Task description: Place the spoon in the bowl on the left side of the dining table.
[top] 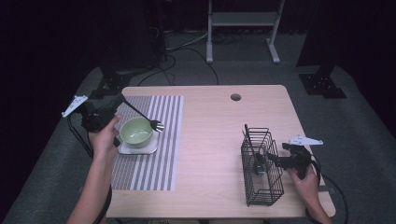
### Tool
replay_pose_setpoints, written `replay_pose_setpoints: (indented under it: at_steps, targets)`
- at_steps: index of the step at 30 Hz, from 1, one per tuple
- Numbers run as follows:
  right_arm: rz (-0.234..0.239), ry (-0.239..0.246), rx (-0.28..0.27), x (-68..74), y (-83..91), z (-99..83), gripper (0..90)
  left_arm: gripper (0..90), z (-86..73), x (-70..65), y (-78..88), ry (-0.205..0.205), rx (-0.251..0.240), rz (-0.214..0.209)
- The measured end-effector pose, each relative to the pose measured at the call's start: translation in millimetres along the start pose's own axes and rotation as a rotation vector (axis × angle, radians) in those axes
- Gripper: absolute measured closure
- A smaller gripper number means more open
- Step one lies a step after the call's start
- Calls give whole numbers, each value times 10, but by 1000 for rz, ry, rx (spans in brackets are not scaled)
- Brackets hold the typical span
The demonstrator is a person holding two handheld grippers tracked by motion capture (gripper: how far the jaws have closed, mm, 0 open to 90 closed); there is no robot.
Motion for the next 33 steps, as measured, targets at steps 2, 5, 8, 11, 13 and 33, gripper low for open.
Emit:
replay_pose_setpoints:
  at_steps: [2, 5, 8, 11, 13, 33]
  targets:
    - [0, 1, 0, 0, 0, 0, 130, 896, 12, 26, 4, -2, -2, 8]
    - [0, 0, 0, 0, 0, 0, 130, 896, 37, 74, 16, -1, -9, 23]
    - [0, 1, 0, 0, 0, 0, 130, 896, 52, 117, 19, -3, -11, 36]
    - [0, 0, 0, 0, 0, 0, 130, 896, 75, 170, 26, -6, -12, 51]
    - [0, -1, 0, 0, 1, 0, 130, 896, 88, 199, 28, -5, -16, 60]
    - [-1, 1, 2, 2, 0, 0, 130, 896, 103, 489, 126, -13, -14, 147]
Point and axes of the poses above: each handheld gripper's, and its own axes: y roughly backward along the jaws, z roughly out of its top, x roughly to its left, the point moved 4 cm from there along -y, roughly forward along the jaws, and after that the axes turned 13 degrees about -x, right-handed, at the moved point
